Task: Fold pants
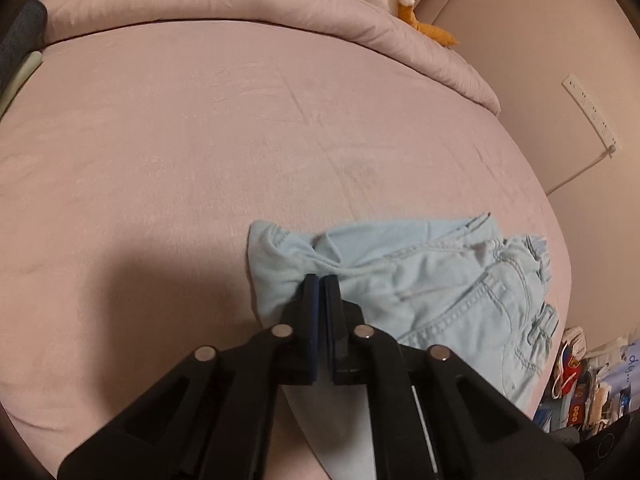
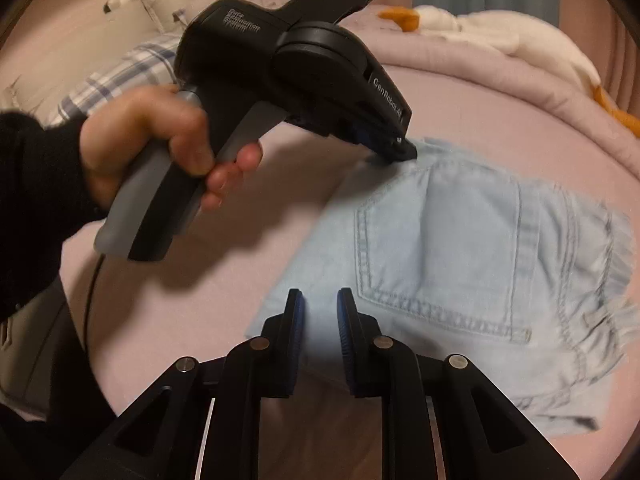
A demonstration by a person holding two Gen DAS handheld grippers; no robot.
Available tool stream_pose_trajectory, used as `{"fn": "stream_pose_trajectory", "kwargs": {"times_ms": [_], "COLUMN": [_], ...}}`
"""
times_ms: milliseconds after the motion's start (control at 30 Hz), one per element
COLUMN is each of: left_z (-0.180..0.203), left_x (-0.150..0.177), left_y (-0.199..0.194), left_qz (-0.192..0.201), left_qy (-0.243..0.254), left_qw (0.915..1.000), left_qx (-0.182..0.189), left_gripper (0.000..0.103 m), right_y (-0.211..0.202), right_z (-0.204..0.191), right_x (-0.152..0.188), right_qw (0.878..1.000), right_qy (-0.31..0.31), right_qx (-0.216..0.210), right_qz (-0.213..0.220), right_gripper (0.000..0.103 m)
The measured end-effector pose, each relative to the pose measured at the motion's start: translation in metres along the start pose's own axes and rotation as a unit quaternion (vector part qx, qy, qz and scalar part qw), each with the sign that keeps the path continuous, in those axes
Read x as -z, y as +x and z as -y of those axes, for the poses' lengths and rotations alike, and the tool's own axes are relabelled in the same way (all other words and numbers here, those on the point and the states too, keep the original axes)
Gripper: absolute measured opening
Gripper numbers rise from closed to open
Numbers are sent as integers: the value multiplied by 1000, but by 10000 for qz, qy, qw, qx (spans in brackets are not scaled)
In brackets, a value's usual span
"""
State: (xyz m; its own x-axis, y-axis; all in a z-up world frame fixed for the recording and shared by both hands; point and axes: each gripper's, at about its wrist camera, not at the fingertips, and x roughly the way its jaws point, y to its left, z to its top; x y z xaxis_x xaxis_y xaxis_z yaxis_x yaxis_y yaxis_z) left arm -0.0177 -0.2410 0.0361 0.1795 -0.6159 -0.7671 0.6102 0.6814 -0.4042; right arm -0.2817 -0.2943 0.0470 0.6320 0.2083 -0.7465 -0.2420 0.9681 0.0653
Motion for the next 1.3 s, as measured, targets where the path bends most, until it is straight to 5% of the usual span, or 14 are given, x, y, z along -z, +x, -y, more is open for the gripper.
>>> {"fn": "stream_pose_trajectory", "kwargs": {"times_ms": [267, 367, 500, 700, 800, 900, 1000, 1300], "left_z": [11, 29, 54, 84, 94, 94, 93, 92], "left_x": [1, 15, 41, 85, 101, 102, 100, 97], "left_y": [-18, -38, -54, -49, -38, -33, -30, -24], "left_qz": [332, 527, 528, 112, -13, -48, -100, -92], "left_qy": [-91, 221, 468, 661, 898, 937, 947, 973], "left_qw": [9991, 9978, 9970, 9970, 9942, 9931, 9927, 9923], "left_qx": [-247, -332, -319, -390, -599, -703, -740, -761], "left_gripper": [4, 20, 22, 22, 22, 22, 22, 22], "right_y": [-23, -53, -82, -84, -66, -33, -33, -81], "right_z": [23, 52, 97, 144, 154, 175, 186, 166], "right_x": [1, 7, 10, -7, -14, -5, 12, 19], "right_qw": [9975, 9948, 9845, 9705, 9673, 9625, 9547, 9495], "right_qy": [399, 811, 1393, 1739, 1809, 2271, 2674, 2679], "right_qx": [-569, -334, 412, 1237, 1579, 1468, 1255, 1279], "right_qz": [86, 512, 984, 1120, 815, 205, 365, 1021], "right_gripper": [19, 19, 20, 20, 20, 27, 43, 44]}}
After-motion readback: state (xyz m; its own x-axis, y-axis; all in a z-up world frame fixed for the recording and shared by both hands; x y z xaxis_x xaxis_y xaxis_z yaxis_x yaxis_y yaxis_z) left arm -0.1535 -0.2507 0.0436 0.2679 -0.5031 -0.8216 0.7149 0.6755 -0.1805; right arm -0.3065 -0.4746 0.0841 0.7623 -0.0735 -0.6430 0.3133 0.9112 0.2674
